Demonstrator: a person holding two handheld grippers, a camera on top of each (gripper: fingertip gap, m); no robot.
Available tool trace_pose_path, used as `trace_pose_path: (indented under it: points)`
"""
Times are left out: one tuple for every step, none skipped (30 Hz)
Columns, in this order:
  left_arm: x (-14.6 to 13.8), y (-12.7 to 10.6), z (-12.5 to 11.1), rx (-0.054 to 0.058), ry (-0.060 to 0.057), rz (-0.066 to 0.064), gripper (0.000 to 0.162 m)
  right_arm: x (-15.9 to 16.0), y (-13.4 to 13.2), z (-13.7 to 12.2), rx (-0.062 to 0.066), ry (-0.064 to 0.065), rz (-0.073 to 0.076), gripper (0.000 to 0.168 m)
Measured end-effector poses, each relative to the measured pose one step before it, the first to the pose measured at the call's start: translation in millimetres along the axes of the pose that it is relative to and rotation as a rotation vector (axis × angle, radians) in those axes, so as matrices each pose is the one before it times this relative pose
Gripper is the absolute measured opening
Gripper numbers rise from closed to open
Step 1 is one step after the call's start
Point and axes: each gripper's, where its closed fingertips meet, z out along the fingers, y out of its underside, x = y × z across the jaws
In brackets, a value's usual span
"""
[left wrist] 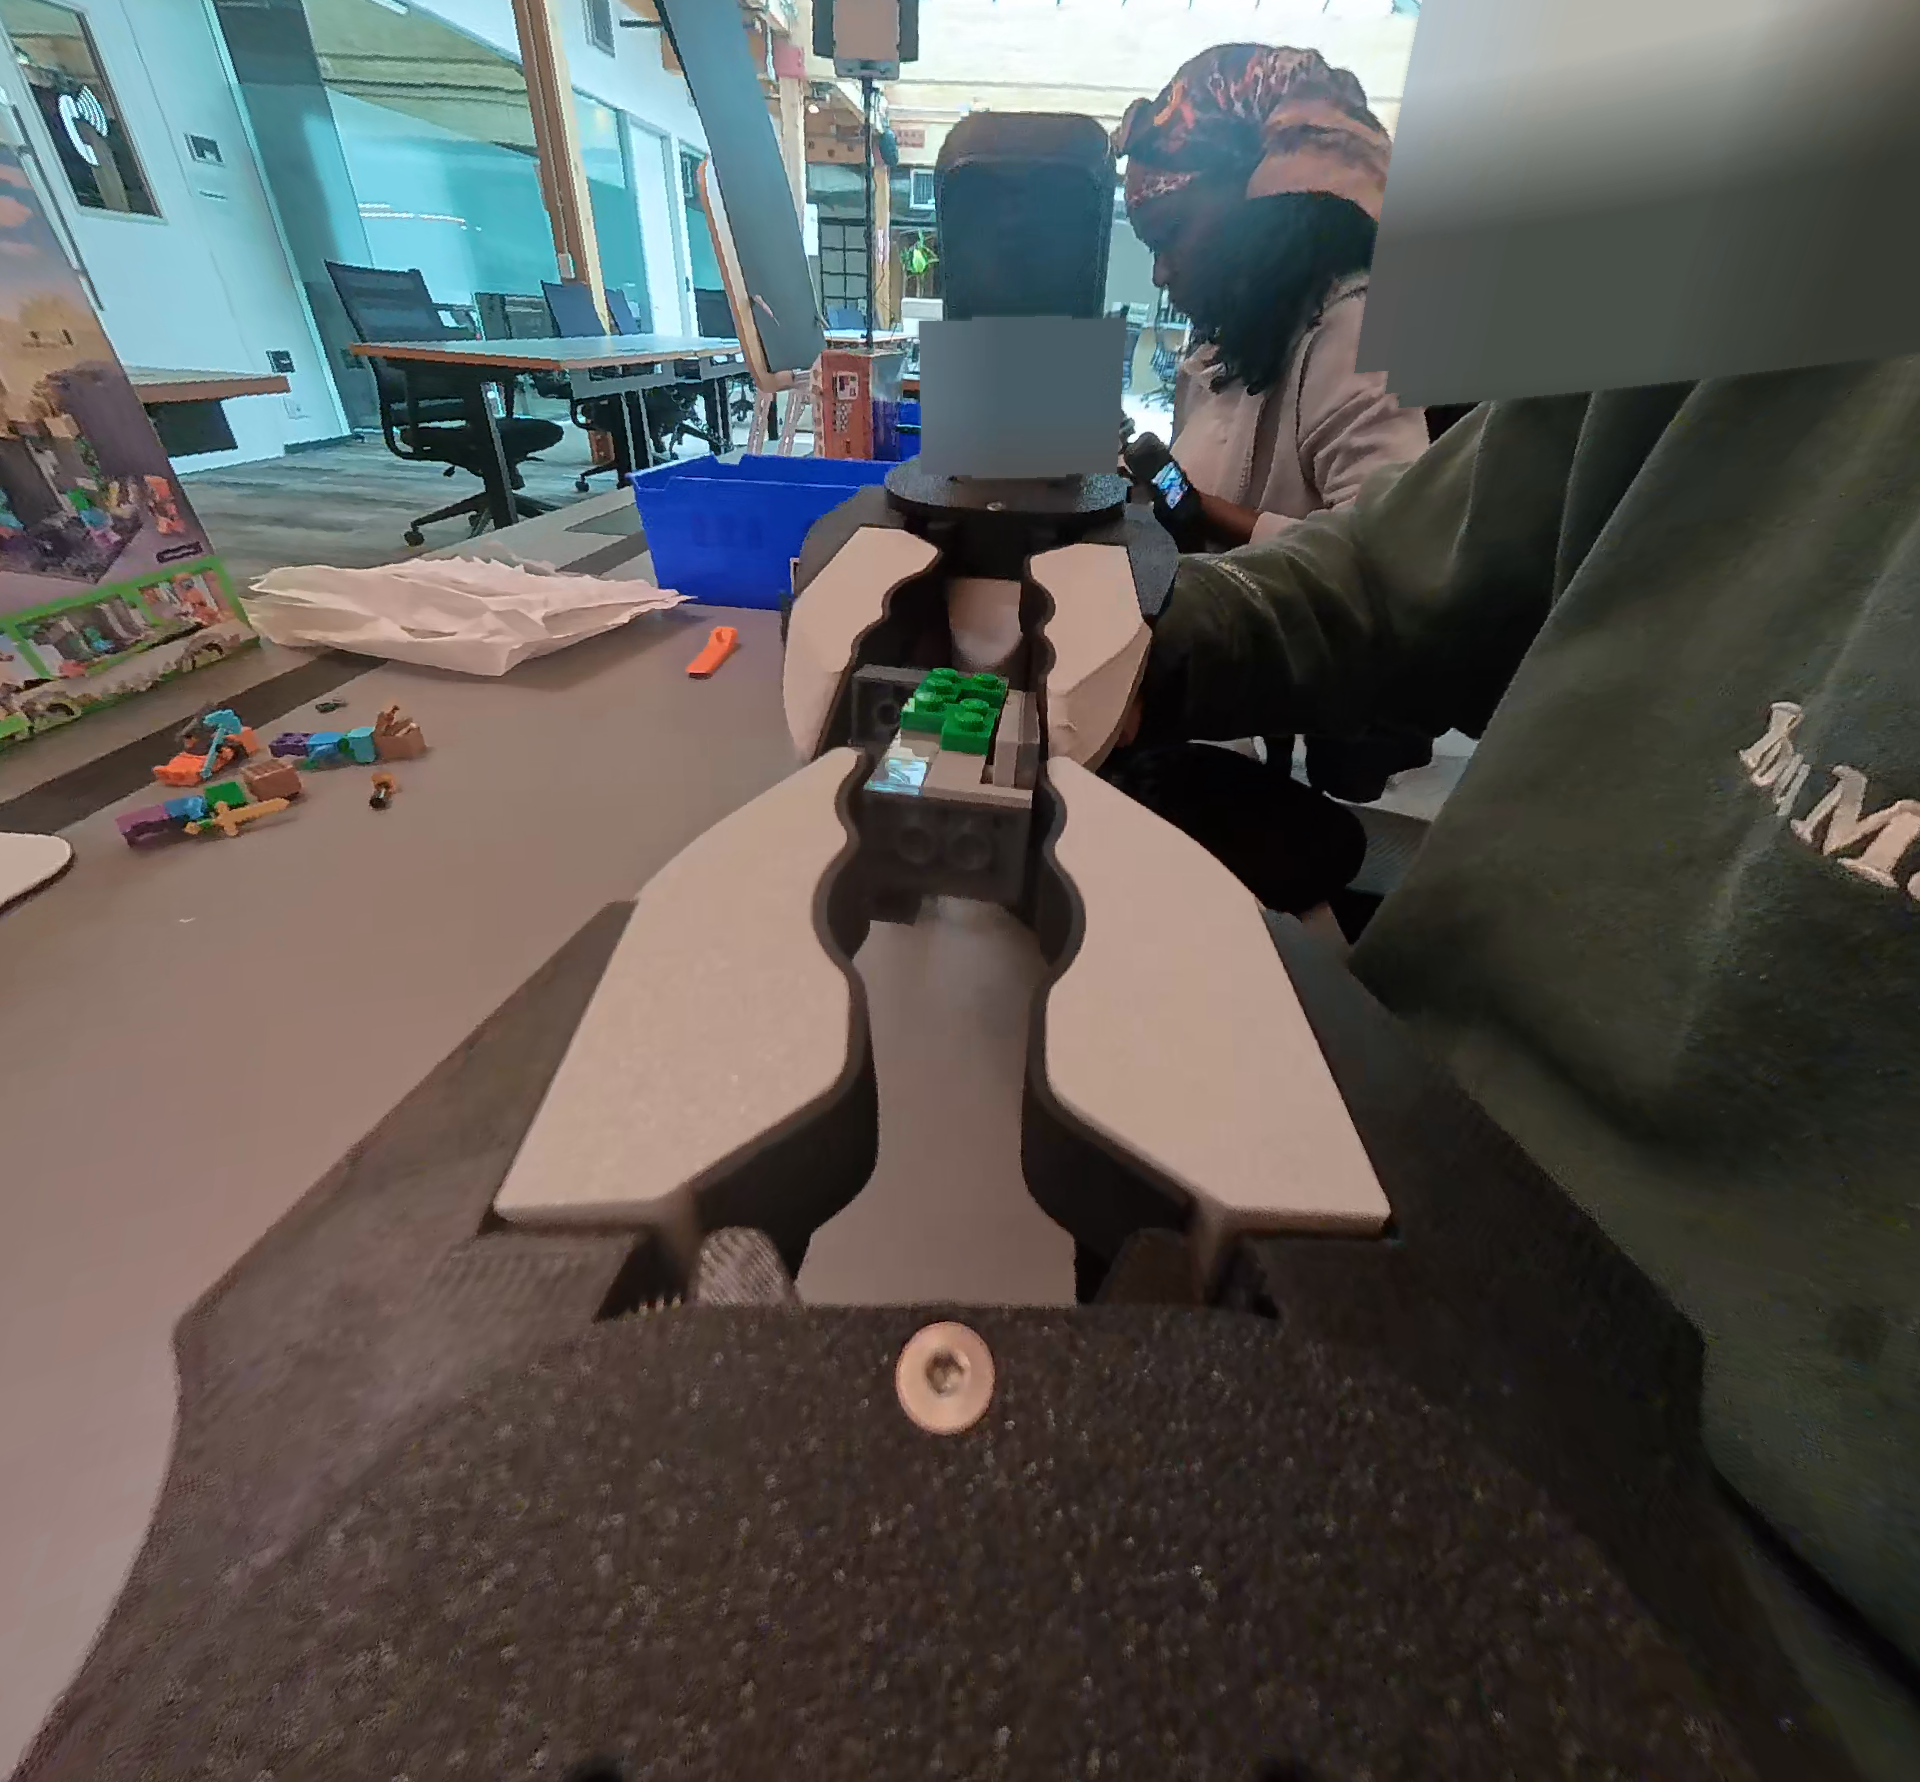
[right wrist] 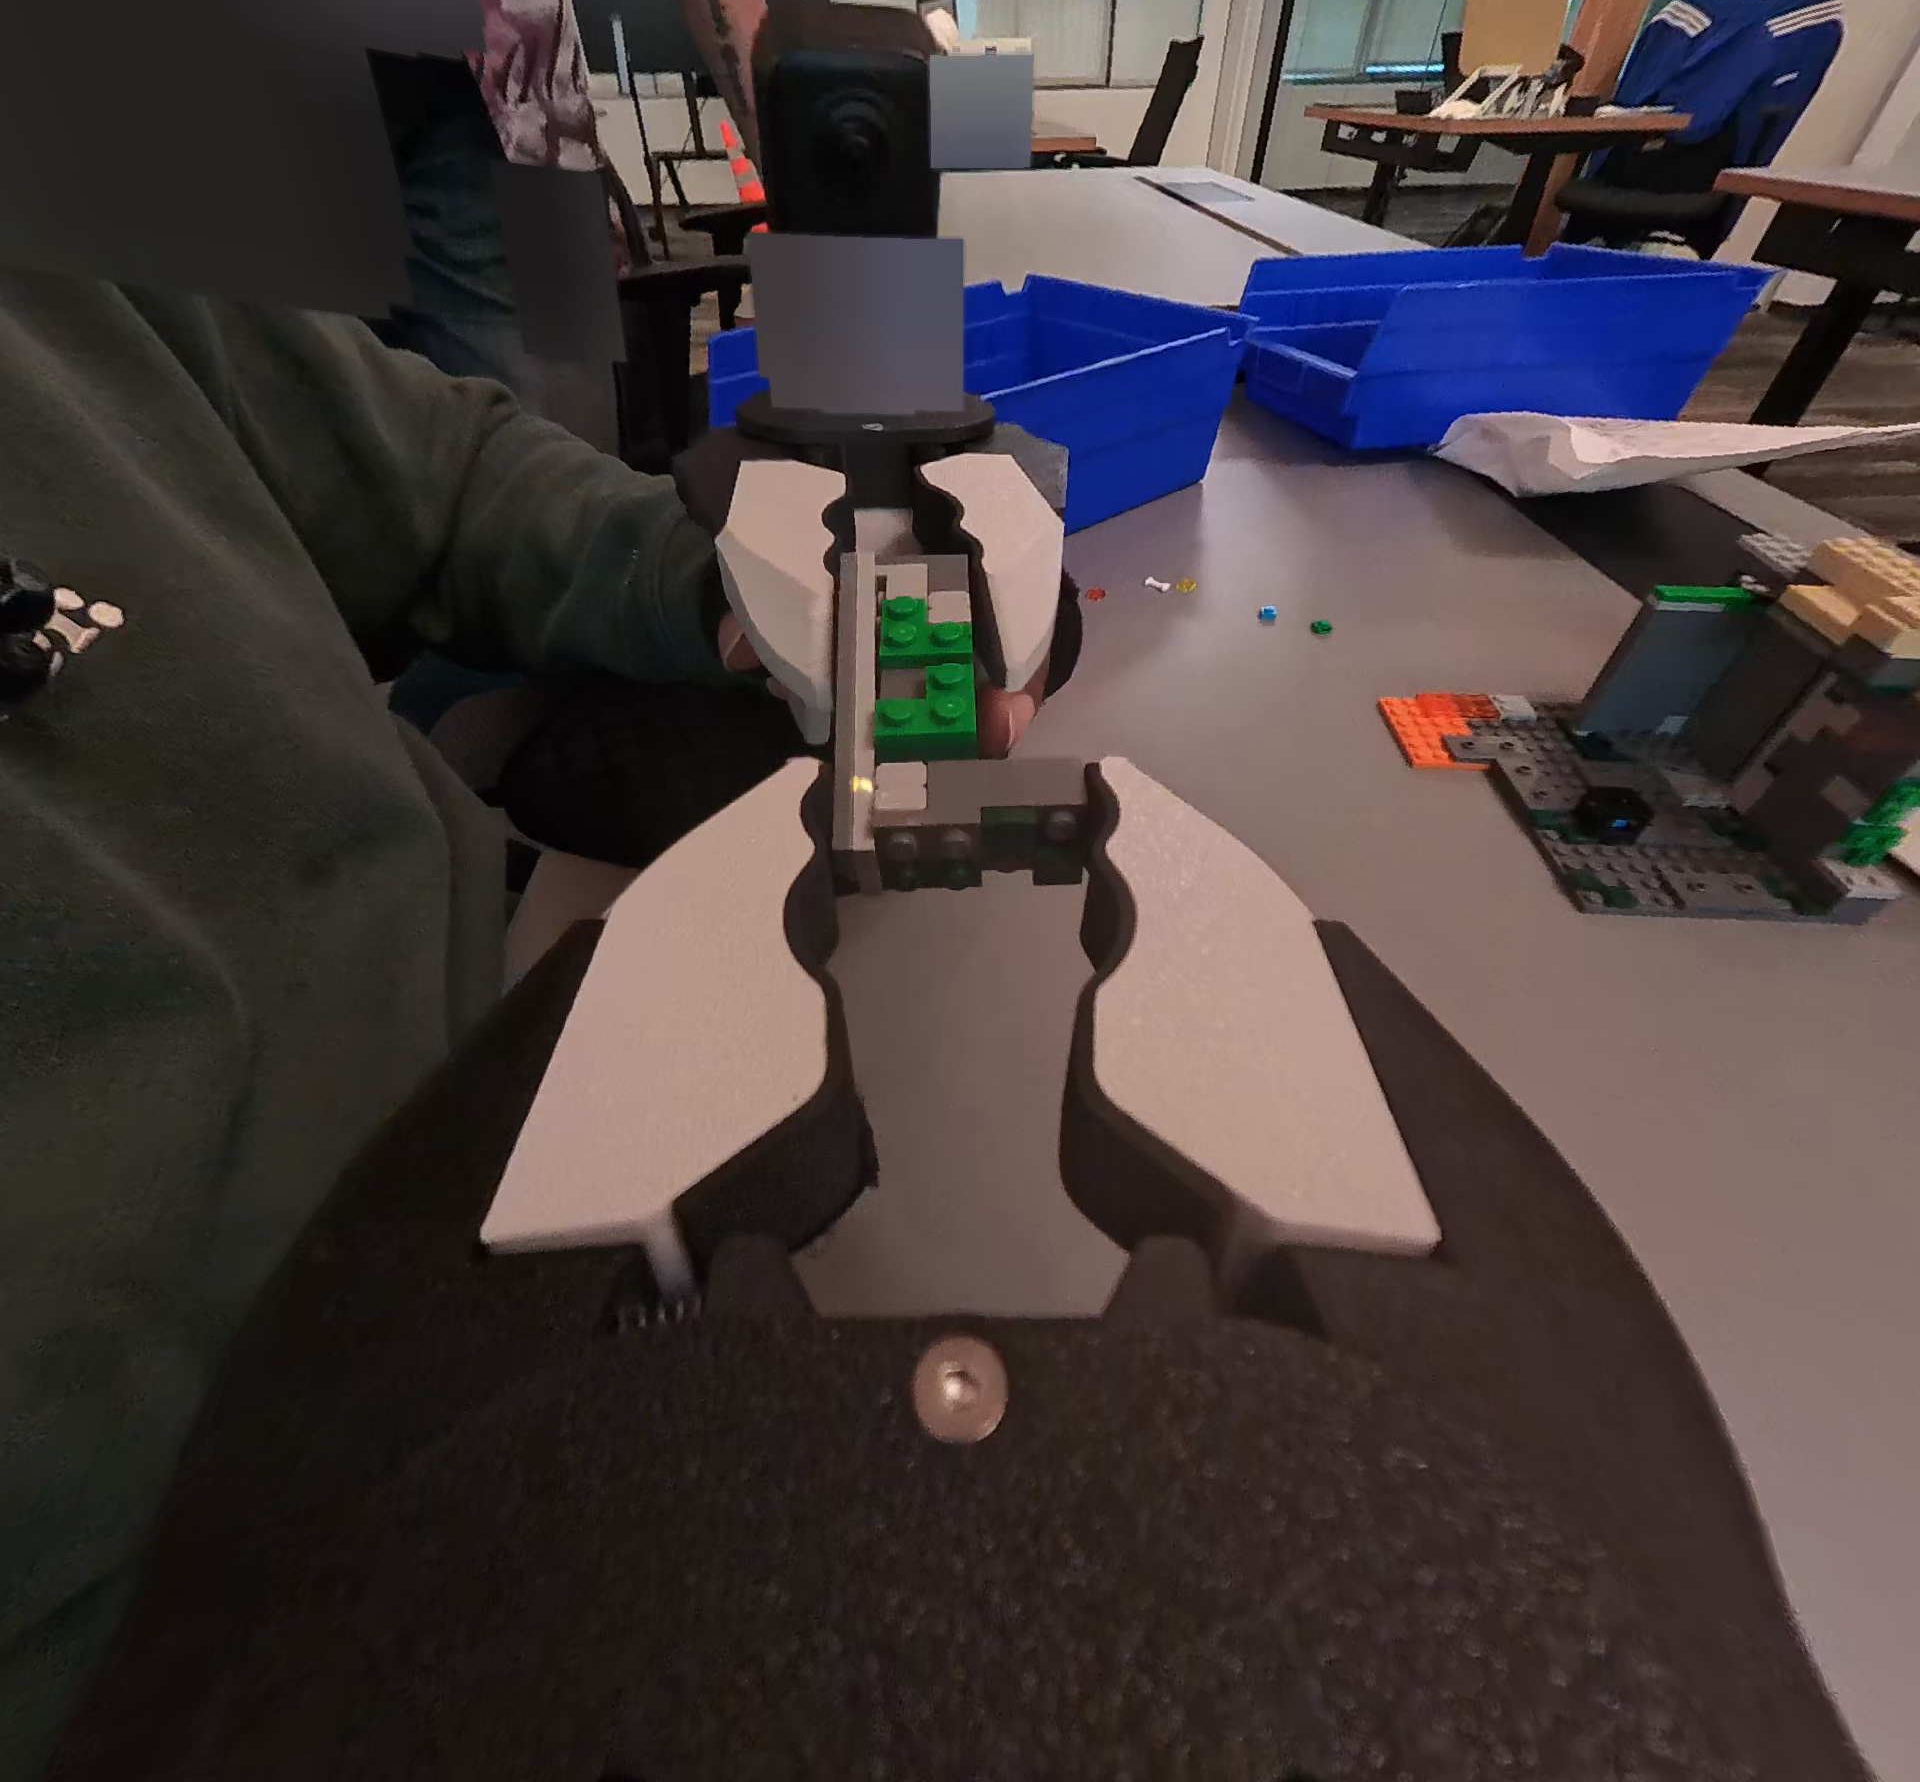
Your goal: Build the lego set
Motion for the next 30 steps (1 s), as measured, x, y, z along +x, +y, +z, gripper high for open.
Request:
trace_pose_path:
  points:
    - [0.88,-0.55,0.19,-0.0029,-0.0003,0.0069,0.028,-0.65,0.3,-0.32,-0.0081,-0.0051,-0.0048,0.044]
    - [0.5,-0.01,0.23,-0.0074,0.0017,0.0005,0.031,0.09,0.38,-0.32,-0.0088,-0.0004,-0.0022,0.044]
    - [0.53,0.82,0.56,-0.0145,0.0021,0.001,0.036,1.1,0.44,-0.22,-0.0096,0.0075,-0.0033,0.044]
    - [0.2,0.9,0.58,-0.0143,-0.0045,0.0068,0.041,1.45,0.07,-0.22,-0.0065,0.0097,-0.0041,0.044]
    - [0.03,0.44,0.36,-0.01,-0.0084,0.012,0.043,0.71,-0.4,-0.24,-0.0032,0.0057,-0.004,0.044]
    - [-0.64,0.3,0.17,-0.0084,-0.0129,0.0101,0.042,0.12,-0.31,-0.04,-0.0036,0.0038,-0.0056,0.044]
    - [-1.19,0.43,0.28,-0.0097,-0.0138,0.0033,0.042,0.33,0.28,0.22,-0.0059,0.0083,-0.0111,0.044]
    - [-1.55,0.71,0.17,-0.0103,-0.0137,-0.0027,0.042,0.62,0.99,0.56,-0.0108,0.0137,-0.0173,0.044]
    - [-1.99,1.61,0.11,-0.016,-0.0163,-0.0039,0.041,0.61,1.18,0.6,-0.0125,0.0157,-0.0201,0.044]
    - [-2.1,1.65,-0.08,-0.0148,-0.018,0.0015,0.038,0.09,0.43,0.58,-0.0086,0.0143,-0.0202,0.044]
    - [-1.79,1.17,-0.42,-0.0093,-0.0177,0.0078,0.033,-0.36,0.14,0.45,-0.0072,0.0108,-0.0189,0.044]
    - [0.32,1.12,-0.24,-0.0081,-0.0022,0.0048,0.033,-0.58,0.44,0.44,-0.0105,0.0085,-0.0188,0.044]
    - [0.54,1.19,0.01,-0.0081,0.0011,-0.0018,0.033,-0.4,0.29,-0.04,-0.0083,0.0077,-0.0189,0.044]
    - [0.94,0.23,-0.25,-0.0009,0.0023,0.0032,0.033,-0.6,-0.14,-0.18,-0.0037,0.0044,-0.0145,0.044]
    - [0.78,0.51,-0.03,-0.0026,-0.0002,0.0085,0.033,-0.81,0.2,-0.23,-0.0048,0.0008,-0.0082,0.044]
    - [0.74,0.7,0.05,-0.0036,-0.0001,0.0116,0.033,-0.74,0.61,-0.1,-0.006,-0.0013,-0.0051,0.044]
    - [0.75,0.53,0.17,-0.0024,0.0013,0.0097,0.032,-0.78,0.67,-0.18,-0.0033,-0.0039,-0.0001,0.044]
    - [0.74,0.81,0.16,-0.0038,0.0026,0.0048,0.032,-0.69,0.54,-0.25,-0.0004,-0.0079,0.0107,0.044]
    - [0.53,0.72,0.38,-0.0039,0.0033,-0.0005,0.032,-0.57,0.42,-0.23,0.0023,-0.0107,0.0203,0.045]
    - [0.5,0.45,0.44,-0.0023,0.0047,-0.0062,0.031,-0.33,0.21,-0.43,0.0059,-0.0107,0.0242,0.045]
    - [-0.07,0.62,0.44,-0.0036,0.0031,-0.013,0.031,-0.25,0.59,-0.27,0.0042,-0.0103,0.0264,0.045]
    - [-0.73,0.9,0.69,-0.0046,0.0009,-0.019,0.031,0.02,1.68,0.14,-0.0021,-0.0126,0.036,0.045]
    - [-0.48,0.87,0.82,-0.0017,0.0054,-0.0271,0.03,0.0,2.35,0.18,-0.005,-0.0239,0.0616,0.045]
    - [0.04,1.36,0.82,-0.0035,0.0138,-0.0299,0.029,-0.65,2.79,0.06,-0.004,-0.0425,0.0942,0.045]
    - [0.3,2.75,0.96,-0.0121,0.0152,-0.0145,0.029,-1.27,2.8,-0.18,-0.0029,-0.0581,0.1155,0.045]
    - [-0.25,3.96,1.23,-0.0171,-0.0011,0.0194,0.032,-1.2,2.53,-0.45,-0.001,-0.0625,0.1224,0.045]
    - [1.35,4.08,1.58,-0.0162,-0.0051,0.0458,0.038,-0.49,1.82,-0.79,0.0015,-0.0566,0.1135,0.045]
    - [2.11,3.68,1.64,-0.0181,-0.0057,0.0477,0.042,-1.09,2.28,-0.77,-0.0041,-0.0537,0.0938,0.044]
    - [1.73,2.99,1.49,-0.0173,-0.0092,0.0409,0.045,-1.43,2.54,-0.66,-0.0072,-0.0493,0.0809,0.044]
    - [0.9,1.21,0.89,-0.0072,-0.0106,0.0321,0.045,-1.58,1.79,-0.67,-0.0016,-0.0453,0.0749,0.045]
